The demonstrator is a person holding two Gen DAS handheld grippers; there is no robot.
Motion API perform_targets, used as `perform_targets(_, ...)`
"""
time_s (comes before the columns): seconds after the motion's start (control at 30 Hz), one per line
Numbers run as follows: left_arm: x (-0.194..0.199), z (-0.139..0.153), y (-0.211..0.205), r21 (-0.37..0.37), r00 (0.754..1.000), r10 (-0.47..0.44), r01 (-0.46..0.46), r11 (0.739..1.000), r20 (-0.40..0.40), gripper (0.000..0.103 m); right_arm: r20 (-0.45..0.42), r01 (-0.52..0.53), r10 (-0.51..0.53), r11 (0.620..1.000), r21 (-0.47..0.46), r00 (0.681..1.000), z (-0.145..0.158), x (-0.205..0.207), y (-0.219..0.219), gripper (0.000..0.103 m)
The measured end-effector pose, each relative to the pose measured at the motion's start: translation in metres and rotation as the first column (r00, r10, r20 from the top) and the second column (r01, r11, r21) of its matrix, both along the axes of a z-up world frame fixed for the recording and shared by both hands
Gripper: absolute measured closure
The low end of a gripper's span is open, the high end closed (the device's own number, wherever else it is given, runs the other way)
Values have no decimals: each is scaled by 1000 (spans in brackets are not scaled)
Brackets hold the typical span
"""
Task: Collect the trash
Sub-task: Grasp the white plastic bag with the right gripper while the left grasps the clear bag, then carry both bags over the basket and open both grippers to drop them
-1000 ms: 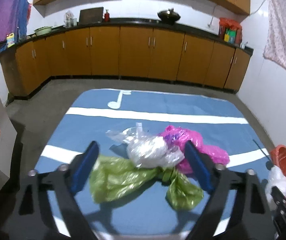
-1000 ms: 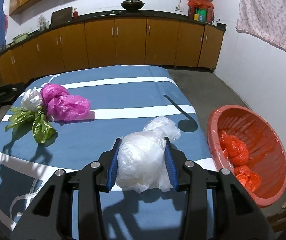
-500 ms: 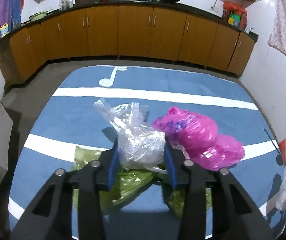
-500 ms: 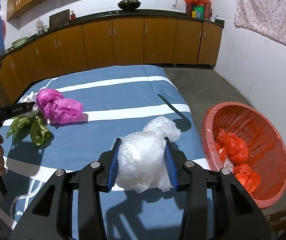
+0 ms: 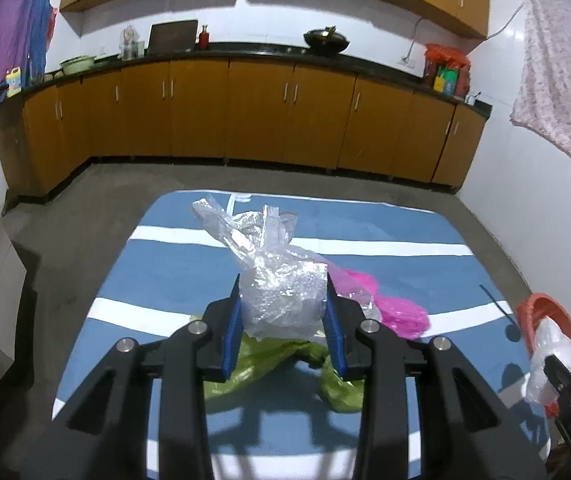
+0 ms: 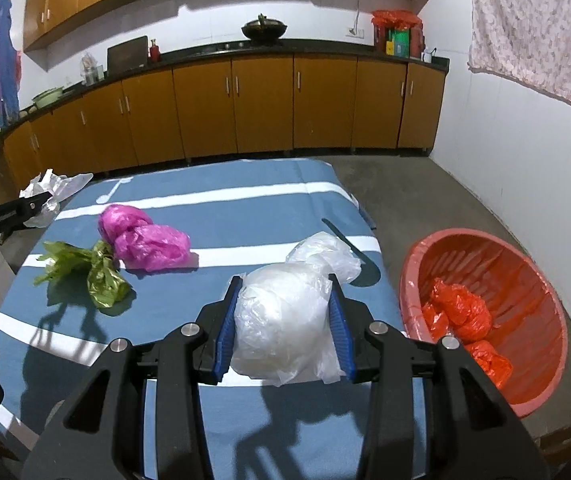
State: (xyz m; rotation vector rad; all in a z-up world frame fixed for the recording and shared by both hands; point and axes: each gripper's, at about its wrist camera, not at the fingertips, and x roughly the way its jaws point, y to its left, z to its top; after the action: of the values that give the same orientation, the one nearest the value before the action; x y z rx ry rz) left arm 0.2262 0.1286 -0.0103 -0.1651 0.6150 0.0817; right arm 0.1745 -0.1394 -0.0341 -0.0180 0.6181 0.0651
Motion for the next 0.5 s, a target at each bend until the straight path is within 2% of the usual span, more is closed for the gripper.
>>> perform_targets(0.27, -38, 19, -28, -20, 996, -88, 89, 996, 26, 67, 66, 7, -5, 1000, -24, 998, 21, -21, -10, 61)
perform_targets(0.5, -63, 31, -58, 16, 984, -167, 166, 986, 54, 67, 117, 31, -24, 998, -63, 993, 31, -37, -23, 61)
